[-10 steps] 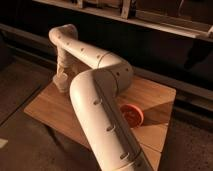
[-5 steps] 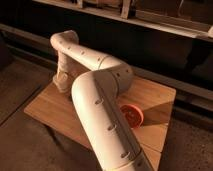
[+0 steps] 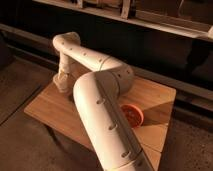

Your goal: Place the ceramic cup in the ceramic bowl

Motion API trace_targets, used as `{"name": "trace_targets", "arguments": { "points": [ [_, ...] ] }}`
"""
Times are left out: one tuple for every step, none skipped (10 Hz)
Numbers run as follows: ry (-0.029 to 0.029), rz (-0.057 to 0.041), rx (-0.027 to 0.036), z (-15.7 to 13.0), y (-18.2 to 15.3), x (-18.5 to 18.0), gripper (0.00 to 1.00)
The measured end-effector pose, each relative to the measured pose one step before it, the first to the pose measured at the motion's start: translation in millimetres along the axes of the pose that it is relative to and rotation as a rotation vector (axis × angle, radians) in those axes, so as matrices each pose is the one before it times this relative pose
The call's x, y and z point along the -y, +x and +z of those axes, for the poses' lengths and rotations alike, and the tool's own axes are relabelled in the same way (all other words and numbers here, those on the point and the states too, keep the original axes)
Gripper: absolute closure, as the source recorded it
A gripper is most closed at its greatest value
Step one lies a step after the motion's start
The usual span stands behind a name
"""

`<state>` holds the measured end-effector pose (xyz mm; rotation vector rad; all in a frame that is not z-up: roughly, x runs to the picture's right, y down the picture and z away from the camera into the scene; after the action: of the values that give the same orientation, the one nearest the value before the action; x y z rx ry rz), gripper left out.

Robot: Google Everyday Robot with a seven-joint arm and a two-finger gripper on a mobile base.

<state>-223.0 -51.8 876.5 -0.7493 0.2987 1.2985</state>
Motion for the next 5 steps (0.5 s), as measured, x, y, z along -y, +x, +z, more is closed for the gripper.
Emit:
{"name": "trace_targets", "arguments": {
  "points": [
    [-0.0102, -0.01006, -0.00759, 1.76, 1.88, -0.57, 0.68],
    [-0.0058, -0.00559, -0.00438, 0.97, 1.01, 0.61, 0.79],
    [-0.00265, -0.00341, -0.00161, 0.54, 0.38, 0.65, 0.89],
    [-0.00086, -0.00172, 0.00121, -0.09, -0.14, 0.8, 0.97],
    [0.00128, 0.00033, 0.00345, -1.05, -0.38, 1.18, 1.0]
  ]
}}
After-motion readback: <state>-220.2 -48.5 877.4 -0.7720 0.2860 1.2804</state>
